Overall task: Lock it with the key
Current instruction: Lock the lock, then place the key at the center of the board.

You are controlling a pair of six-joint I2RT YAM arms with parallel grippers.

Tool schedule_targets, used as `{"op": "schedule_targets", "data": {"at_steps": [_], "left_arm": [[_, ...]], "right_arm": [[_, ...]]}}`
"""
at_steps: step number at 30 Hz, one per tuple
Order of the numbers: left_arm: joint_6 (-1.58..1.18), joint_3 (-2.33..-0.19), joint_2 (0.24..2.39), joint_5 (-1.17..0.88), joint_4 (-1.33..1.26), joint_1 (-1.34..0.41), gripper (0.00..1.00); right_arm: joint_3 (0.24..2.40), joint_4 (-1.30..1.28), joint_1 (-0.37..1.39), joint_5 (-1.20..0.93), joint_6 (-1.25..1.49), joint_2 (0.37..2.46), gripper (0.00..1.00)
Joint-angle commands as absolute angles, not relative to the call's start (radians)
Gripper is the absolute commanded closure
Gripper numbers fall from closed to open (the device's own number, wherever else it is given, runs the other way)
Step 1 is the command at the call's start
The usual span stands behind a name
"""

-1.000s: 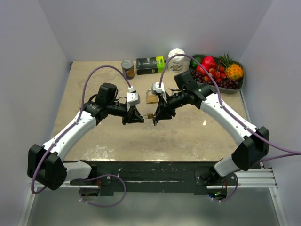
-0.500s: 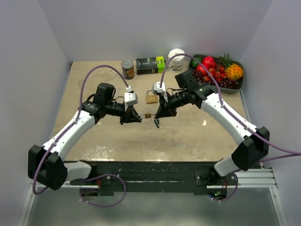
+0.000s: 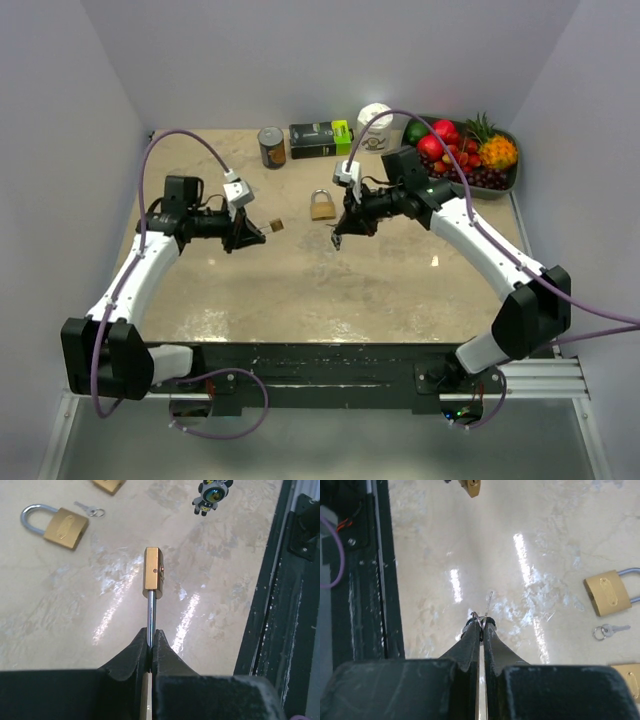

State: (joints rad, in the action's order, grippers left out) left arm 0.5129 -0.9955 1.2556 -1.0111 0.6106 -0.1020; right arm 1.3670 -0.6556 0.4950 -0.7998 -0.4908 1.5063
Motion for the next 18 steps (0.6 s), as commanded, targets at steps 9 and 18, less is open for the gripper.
{"op": "schedule_targets", "data": {"at_steps": [9,18], "left_arm": [[0.229,-0.888,1.146,-0.991,0.397,0.058,1.00],[0.152,-0.828,1.092,-0.983,0.301,0.063,1.00]], "right_arm": [[1.443,-0.170,0.574,-0.653,-0.180,1.824,1.00],[1.558,-0.110,0.587,-0.649,-0.121,1.985,1.00]]}}
